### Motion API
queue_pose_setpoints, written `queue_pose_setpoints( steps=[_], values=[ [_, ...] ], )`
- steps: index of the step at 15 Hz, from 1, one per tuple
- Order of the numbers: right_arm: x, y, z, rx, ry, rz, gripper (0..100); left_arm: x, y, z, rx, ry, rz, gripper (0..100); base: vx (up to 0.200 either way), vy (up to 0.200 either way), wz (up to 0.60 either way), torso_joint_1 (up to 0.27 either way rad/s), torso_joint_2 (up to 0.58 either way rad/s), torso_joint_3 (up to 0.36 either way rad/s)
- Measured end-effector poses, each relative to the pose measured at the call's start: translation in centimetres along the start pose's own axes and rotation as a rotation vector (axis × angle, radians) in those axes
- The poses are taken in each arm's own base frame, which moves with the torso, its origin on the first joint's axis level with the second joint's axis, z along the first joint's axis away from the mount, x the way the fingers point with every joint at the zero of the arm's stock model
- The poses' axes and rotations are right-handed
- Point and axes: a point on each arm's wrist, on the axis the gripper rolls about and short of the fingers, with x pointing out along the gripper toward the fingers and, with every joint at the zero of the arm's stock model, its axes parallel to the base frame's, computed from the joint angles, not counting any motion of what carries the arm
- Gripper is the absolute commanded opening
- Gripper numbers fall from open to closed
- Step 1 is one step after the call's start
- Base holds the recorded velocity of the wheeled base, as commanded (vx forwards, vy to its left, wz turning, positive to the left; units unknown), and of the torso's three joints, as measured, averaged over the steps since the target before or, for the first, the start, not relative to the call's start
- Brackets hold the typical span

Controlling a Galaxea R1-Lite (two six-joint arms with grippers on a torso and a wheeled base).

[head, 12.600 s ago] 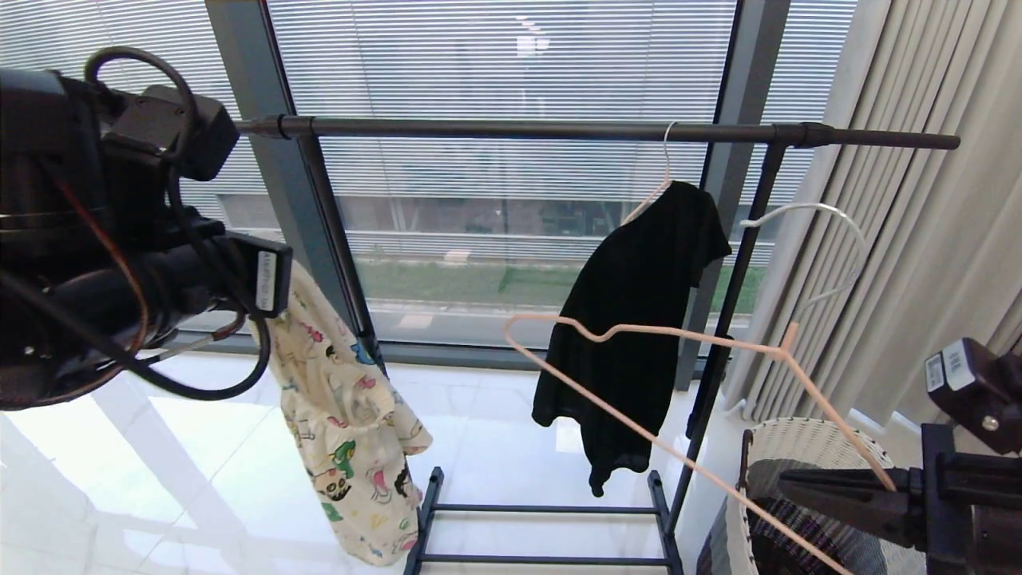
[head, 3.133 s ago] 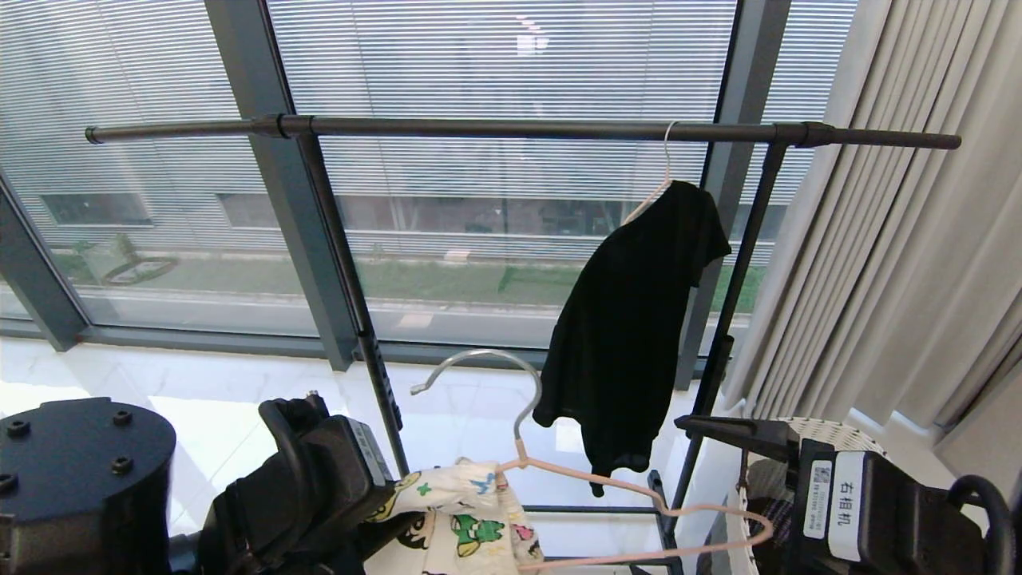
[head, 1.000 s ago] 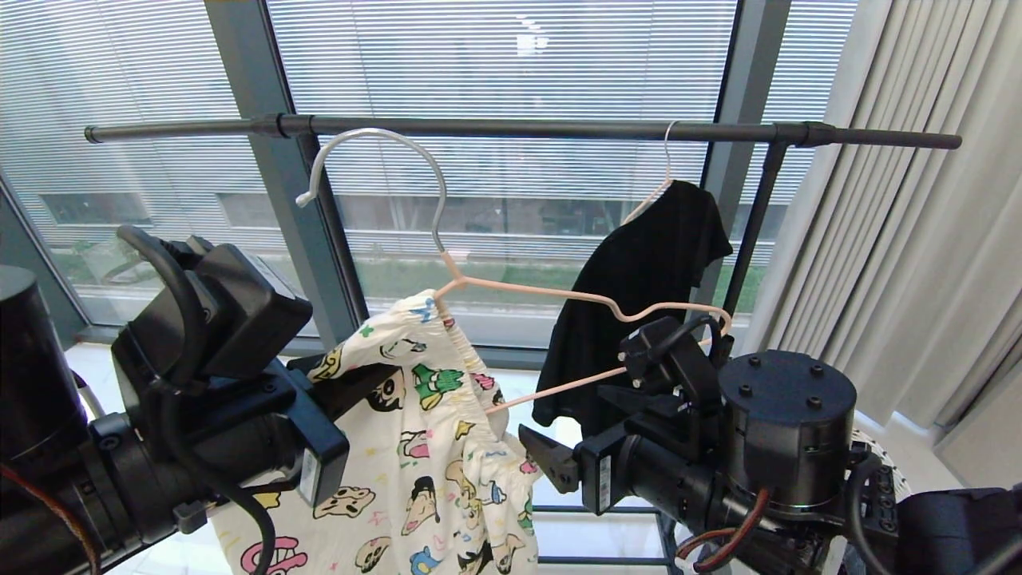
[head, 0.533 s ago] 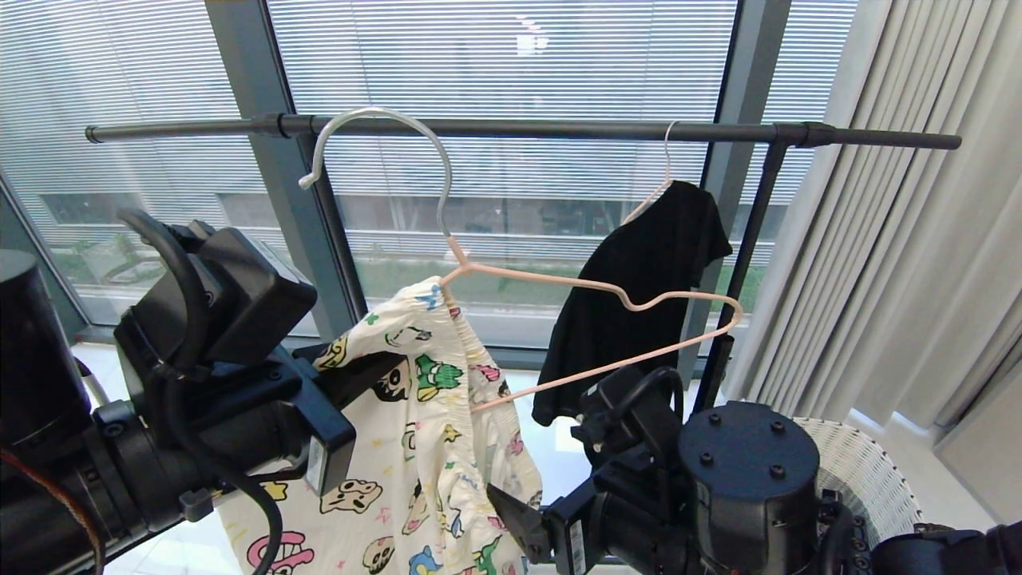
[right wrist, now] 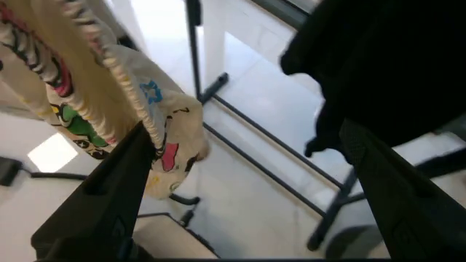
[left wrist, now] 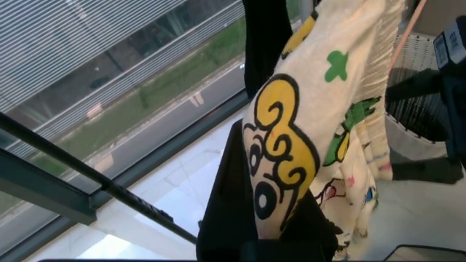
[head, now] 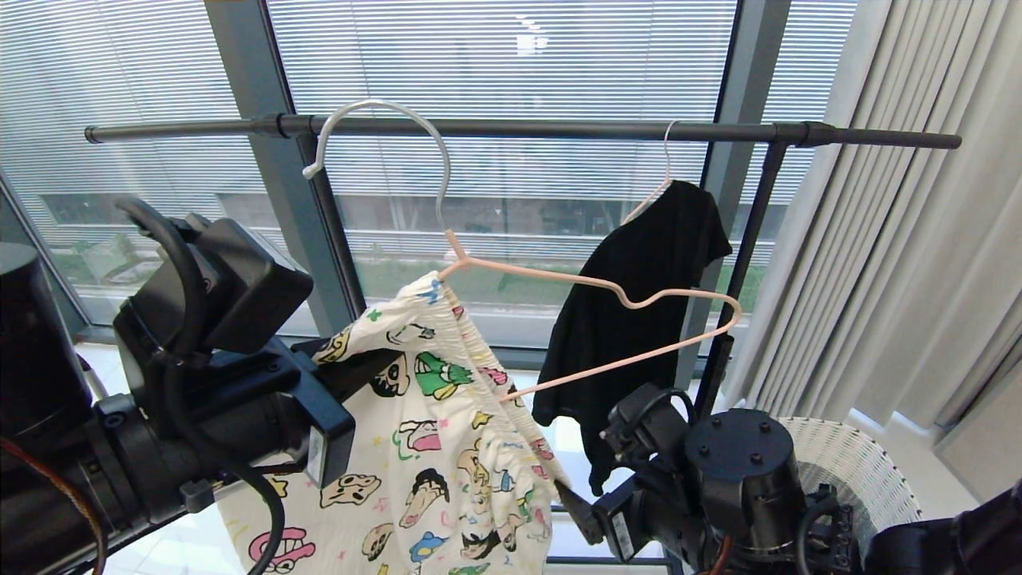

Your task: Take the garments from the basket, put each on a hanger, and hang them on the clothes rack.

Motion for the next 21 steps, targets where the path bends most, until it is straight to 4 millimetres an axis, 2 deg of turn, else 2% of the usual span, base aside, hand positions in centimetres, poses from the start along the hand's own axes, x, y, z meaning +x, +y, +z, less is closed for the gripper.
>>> queue_pose_setpoints(
  steps=[4,7,10,13,17,21],
  values=[
    [0.4,-5.2,0.8,0.035,-0.015,-0.191,100,-0.1,0.7,-0.7,-0.003,0.029,0.037,0,0.0,0.0,0.0,0.0,0.0,0.0],
    [-0.6,-8.8,2.2,0.071,-0.067,-0.295,100,-0.6,0.6,-1.5,0.0,0.046,0.038,0,0.0,0.0,0.0,0.0,0.0,0.0],
    [-2.2,-10.6,3.6,0.075,-0.129,-0.315,100,-0.8,0.3,-2.4,0.009,0.072,0.028,0,0.0,0.0,0.0,0.0,0.0,0.0],
    [-3.8,-11.3,4.9,0.074,-0.189,-0.327,100,-1.0,-0.3,-3.8,0.074,0.119,0.006,0,0.0,0.0,0.0,0.0,0.0,0.0],
    [-6.1,-10.9,6.6,0.078,-0.284,-0.288,100,-1.0,-0.7,-4.8,0.078,0.158,-0.013,0,0.0,0.0,0.0,0.0,0.0,0.0],
    [-9.6,-8.1,7.9,0.055,-0.339,-0.162,100,-0.4,-0.6,-4.7,0.074,0.133,0.001,0,0.0,0.0,0.0,0.0,0.0,0.0]
  ],
)
